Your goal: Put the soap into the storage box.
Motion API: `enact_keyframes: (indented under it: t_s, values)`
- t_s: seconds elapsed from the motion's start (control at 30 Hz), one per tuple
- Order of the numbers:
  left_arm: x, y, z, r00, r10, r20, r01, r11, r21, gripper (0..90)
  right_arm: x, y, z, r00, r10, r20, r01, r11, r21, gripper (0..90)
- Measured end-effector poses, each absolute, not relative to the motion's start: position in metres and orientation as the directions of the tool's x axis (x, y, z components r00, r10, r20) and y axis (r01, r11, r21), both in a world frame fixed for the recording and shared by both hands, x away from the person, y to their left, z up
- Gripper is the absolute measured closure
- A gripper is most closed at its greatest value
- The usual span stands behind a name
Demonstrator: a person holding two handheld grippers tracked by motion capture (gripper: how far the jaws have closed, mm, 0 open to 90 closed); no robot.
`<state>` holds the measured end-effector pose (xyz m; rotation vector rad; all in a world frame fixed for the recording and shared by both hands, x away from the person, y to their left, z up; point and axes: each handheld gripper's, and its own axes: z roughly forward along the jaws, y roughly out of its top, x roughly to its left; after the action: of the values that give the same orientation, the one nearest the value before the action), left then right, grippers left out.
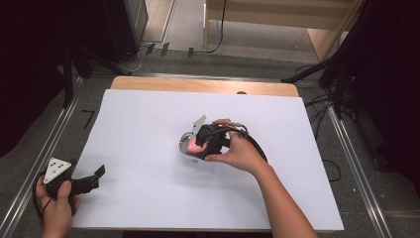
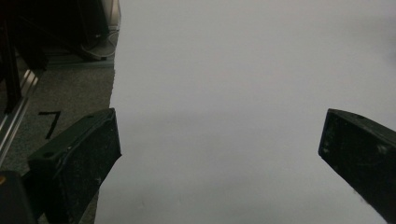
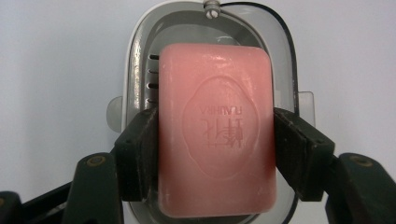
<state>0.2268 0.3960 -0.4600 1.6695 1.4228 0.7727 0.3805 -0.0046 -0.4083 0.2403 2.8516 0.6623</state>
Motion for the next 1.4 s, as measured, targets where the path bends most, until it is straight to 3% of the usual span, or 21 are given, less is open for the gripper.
enact_keyframes:
  t_s: [0.33, 0.4, 0.63, 1.0, 1.4]
  values:
    - [0.227, 0.396, -0.460, 0.184, 0.982, -0.045, 0.499, -0.054, 0.865, 0.0, 0.384, -0.006, -0.405, -0.967, 0.234, -0.097, 0.166, 0.874, 0.457, 37.4]
    - [0.227, 0.396, -0.460, 0.185, 0.982, -0.045, 0.498, -0.054, 0.865, 0.0, 0.385, -0.008, -0.399, -0.967, 0.242, -0.078, 0.171, 0.845, 0.507, 25.9]
    - [0.227, 0.396, -0.460, 0.184, 0.982, -0.044, 0.499, -0.054, 0.865, 0.0, 0.385, -0.016, -0.383, -0.955, 0.274, -0.114, 0.170, 0.819, 0.547, 26.7]
    - [0.227, 0.396, -0.460, 0.183, 0.982, -0.044, 0.500, -0.054, 0.865, 0.0, 0.383, -0.045, -0.388, -0.932, 0.353, -0.084, 0.248, 0.789, 0.563, 23.8]
    - [0.227, 0.396, -0.460, 0.181, 0.982, -0.044, 0.500, -0.054, 0.864, 0.0, 0.373, -0.082, -0.401, -0.894, 0.443, -0.067, 0.328, 0.749, 0.576, 14.9]
